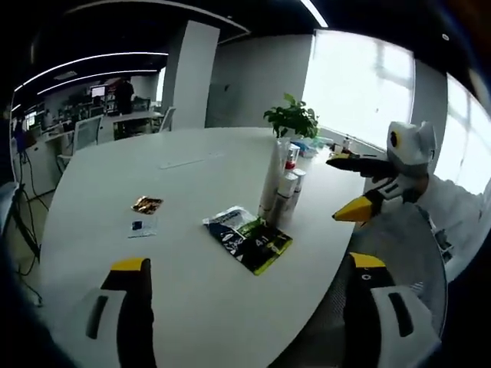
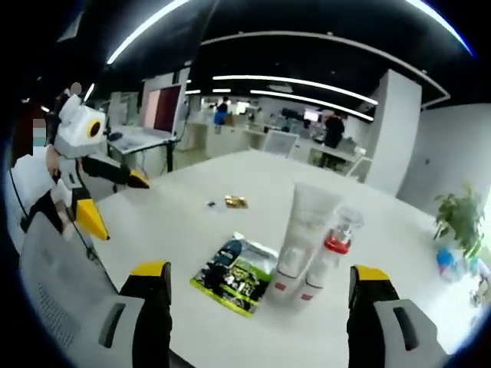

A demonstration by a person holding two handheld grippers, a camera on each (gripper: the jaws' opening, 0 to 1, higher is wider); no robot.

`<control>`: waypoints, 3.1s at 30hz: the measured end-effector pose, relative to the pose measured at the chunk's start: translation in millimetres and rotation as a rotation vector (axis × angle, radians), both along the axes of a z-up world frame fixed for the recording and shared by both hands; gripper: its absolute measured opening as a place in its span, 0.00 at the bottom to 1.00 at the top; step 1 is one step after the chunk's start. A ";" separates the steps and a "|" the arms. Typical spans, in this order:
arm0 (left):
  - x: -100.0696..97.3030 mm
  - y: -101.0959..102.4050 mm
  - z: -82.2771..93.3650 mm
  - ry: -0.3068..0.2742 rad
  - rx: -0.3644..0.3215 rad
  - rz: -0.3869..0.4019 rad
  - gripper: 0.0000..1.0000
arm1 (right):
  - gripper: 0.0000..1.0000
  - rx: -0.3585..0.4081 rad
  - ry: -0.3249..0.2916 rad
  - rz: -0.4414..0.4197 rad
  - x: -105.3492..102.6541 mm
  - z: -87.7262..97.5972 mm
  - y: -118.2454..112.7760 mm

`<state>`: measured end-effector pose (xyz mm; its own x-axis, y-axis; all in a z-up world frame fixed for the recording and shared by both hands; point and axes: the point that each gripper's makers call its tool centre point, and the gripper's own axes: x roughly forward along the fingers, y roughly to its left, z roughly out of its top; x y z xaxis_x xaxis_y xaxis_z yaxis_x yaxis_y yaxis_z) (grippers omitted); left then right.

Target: Arrange the skincare products in the storage area until every visible bottle or jar stands upright without overlapping.

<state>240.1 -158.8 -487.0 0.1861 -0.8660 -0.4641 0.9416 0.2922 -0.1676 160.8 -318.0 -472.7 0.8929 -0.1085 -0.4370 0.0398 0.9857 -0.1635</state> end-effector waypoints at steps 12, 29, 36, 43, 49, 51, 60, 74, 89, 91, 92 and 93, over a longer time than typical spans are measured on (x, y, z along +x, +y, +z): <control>-2.5 -10.7 4.6 0.005 -0.001 0.063 0.99 | 1.00 0.035 -0.003 0.029 1.1 -5.1 -4.6; -11.6 -25.7 9.2 -0.016 -0.016 0.056 0.99 | 1.00 0.045 -0.017 0.050 -7.1 -14.9 -6.3; -12.4 -24.9 7.8 -0.018 -0.012 0.050 0.99 | 1.00 0.056 -0.016 0.057 -5.4 -16.6 -3.5; -14.5 -29.1 6.5 -0.018 -0.025 0.037 0.99 | 1.00 0.052 -0.006 0.053 -7.1 -19.5 -5.8; -18.2 -33.0 7.2 0.001 -0.037 0.028 0.99 | 1.00 0.052 0.001 0.055 -6.9 -22.6 -5.1; -19.0 -34.8 8.8 0.015 -0.050 0.026 0.99 | 1.00 0.052 0.003 0.054 -6.8 -23.0 -5.0; -22.2 -37.6 2.4 0.035 -0.035 0.028 0.99 | 1.00 0.049 -0.005 0.051 -6.1 -21.8 -5.6; -14.1 -36.7 -4.3 0.032 -0.043 0.043 0.95 | 1.00 0.046 -0.022 0.112 6.9 -14.8 9.9; -0.8 -36.4 -14.6 0.082 -0.054 0.065 0.95 | 0.99 0.029 0.000 0.220 34.5 -15.9 29.8; -2.5 -36.2 -18.3 0.072 -0.031 0.041 0.98 | 0.99 0.026 0.009 0.243 38.9 -18.7 34.5; -2.3 -36.0 -20.2 0.063 -0.021 0.035 0.99 | 0.99 0.025 0.011 0.251 40.7 -19.6 36.5; -2.4 -35.1 -22.1 0.060 -0.009 0.028 0.99 | 0.99 0.022 0.012 0.265 43.2 -20.5 39.3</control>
<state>237.8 -193.9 -509.1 0.1828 -0.8652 -0.4670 0.9210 0.3168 -0.2265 204.0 -278.7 -493.2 0.8835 0.1377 -0.4477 -0.2218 0.9648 -0.1409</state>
